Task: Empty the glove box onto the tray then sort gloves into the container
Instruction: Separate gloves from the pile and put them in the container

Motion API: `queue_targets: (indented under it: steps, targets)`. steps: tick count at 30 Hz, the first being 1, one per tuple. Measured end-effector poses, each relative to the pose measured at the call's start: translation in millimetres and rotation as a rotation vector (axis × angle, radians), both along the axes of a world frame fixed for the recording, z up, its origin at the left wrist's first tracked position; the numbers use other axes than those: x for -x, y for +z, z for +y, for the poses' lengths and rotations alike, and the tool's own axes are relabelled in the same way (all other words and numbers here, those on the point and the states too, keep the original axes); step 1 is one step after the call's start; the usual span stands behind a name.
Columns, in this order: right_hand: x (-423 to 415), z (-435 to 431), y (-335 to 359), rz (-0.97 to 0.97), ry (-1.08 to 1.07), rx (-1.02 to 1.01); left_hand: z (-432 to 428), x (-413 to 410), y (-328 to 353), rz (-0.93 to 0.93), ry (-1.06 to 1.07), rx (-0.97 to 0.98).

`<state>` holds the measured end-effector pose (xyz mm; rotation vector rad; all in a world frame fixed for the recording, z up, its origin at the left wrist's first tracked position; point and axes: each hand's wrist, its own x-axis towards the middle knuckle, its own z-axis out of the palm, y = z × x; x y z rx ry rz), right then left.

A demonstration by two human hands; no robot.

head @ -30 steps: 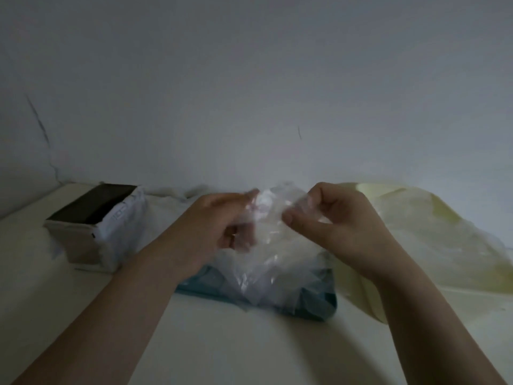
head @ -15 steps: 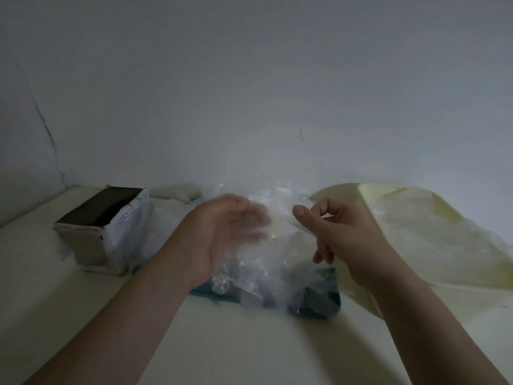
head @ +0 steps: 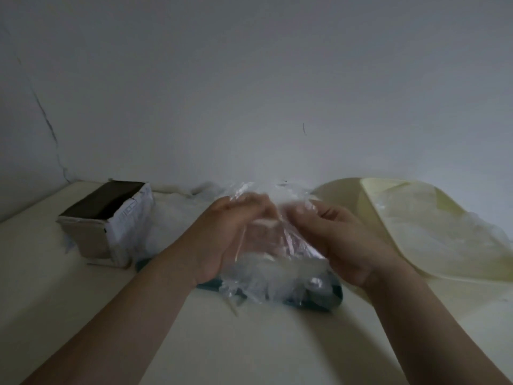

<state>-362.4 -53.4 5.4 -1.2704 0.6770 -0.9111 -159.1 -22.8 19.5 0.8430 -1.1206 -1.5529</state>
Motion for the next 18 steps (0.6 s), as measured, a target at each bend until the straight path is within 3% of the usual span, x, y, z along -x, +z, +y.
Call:
queue_targets:
  steps: [2, 3, 4, 5, 6, 7, 8, 10, 15, 18]
  targets:
    - [-4.0, -3.5, -5.1, -0.019, -0.103, -0.056, -5.9, -0.1, 0.4, 0.019, 0.163, -0.03]
    - [-3.0, -5.5, -6.4, 0.034, -0.165, -0.039, -8.7, -2.8, -3.3, -0.058, 0.263, 0.006]
    - [-1.0, -6.1, -6.4, 0.123, -0.216, -0.002, -12.4, -7.9, -11.1, -0.273, 0.379, 0.095]
    - [1.2, -6.4, -5.5, 0.214, -0.244, 0.05, -16.5, -16.0, -22.1, -0.644, 0.467, 0.26]
    - [3.0, -5.6, -4.2, 0.287, -0.25, 0.1, -18.4, -21.5, -31.8, -1.031, 0.464, 0.453]
    - [3.9, -3.5, -2.1, 0.345, -0.238, 0.147, -23.3, -24.9, -43.6, -1.297, 0.389, 0.607]
    - [3.8, -0.3, 0.8, 0.389, -0.226, 0.182, -28.3, -26.0, -55.5, -1.405, 0.284, 0.69]
    - [3.2, 4.7, 6.9, 0.48, -0.172, 0.26, -32.4, -23.5, -65.9, -1.373, 0.166, 0.662]
    - [4.3, 10.1, 17.7, 0.734, 0.038, 0.405, -35.1, -29.0, -70.3, -1.351, 0.349, 0.721]
    - [4.6, 15.1, 22.4, 0.873, 0.092, 0.463, -36.0, -28.9, -65.4, -1.331, 0.335, 0.675]
